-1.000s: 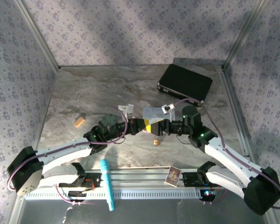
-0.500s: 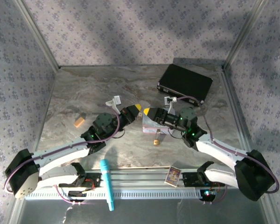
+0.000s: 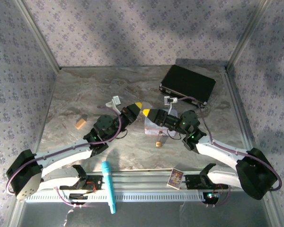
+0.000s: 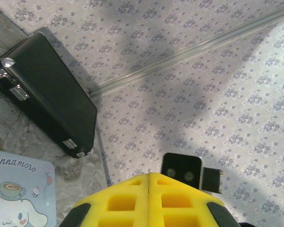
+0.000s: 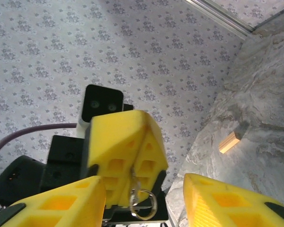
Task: Unlock the padlock with the key
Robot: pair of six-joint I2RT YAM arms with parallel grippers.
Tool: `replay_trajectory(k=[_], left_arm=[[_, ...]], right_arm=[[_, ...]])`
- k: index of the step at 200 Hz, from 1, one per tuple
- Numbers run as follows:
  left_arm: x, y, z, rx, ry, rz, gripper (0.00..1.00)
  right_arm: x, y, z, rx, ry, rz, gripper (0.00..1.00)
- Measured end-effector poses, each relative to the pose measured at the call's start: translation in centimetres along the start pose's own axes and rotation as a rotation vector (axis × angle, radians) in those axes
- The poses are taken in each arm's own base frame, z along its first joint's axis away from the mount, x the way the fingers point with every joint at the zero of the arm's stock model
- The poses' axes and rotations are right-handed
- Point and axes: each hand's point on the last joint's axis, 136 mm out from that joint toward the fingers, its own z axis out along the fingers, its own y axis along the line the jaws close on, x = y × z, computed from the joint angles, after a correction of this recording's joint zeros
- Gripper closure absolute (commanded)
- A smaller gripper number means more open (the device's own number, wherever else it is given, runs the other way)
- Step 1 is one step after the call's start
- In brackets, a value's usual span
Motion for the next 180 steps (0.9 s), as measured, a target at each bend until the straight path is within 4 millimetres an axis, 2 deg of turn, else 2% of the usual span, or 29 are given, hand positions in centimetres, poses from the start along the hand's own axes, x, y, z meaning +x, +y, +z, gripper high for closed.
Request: replay_trajectory(k=[24, 42, 56, 74, 94, 121, 148, 165, 180], left_arm=[[0.0, 0.0, 0.0, 0.0, 0.0, 0.001, 1.0], [0.0, 0.0, 0.0, 0.0, 0.0, 0.001, 1.0], [0.0, -0.1, 0.0, 0.003, -0.002, -0.001, 1.0], [-0.2, -0.5, -0.1, 0.015, -0.006, -0.002, 1.0], [-0.3, -0.6, -0.2, 0.019, -0.008, -0.003, 1.0], [-0.4, -0.9, -0.4, 0.026, -0.011, -0.002, 1.0], [-0.6, -1.1, -0.5, 0.032, -0.014, 0.001, 1.0], [-0.6, -0.9, -0.6, 0.027, -0.016, 0.002, 1.0], [-0.4, -0.7, -0.6, 0.019, -0.012, 0.003, 1.0]], right_arm=[[0.7, 0.1, 0.5, -0.013, 0.03, 0.0, 0.67], [1.1, 1.1, 0.8, -0.044, 0.047, -0.022, 0.69], [1.1, 1.8, 1.0, -0.065, 0.051, -0.035, 0.74], [1.1, 1.8, 1.0, -0.067, 0.052, -0.038, 0.79], [1.1, 1.7, 1.1, -0.068, 0.051, -0.039, 0.8], [0.9, 1.7, 1.1, -0.071, 0.043, -0.038, 0.95], [0.9, 1.8, 1.1, -0.075, 0.041, -0.037, 0.95], [1.0, 1.7, 1.1, -0.073, 0.043, -0.036, 1.0], [1.1, 1.5, 1.0, -0.067, 0.046, -0.032, 1.0]])
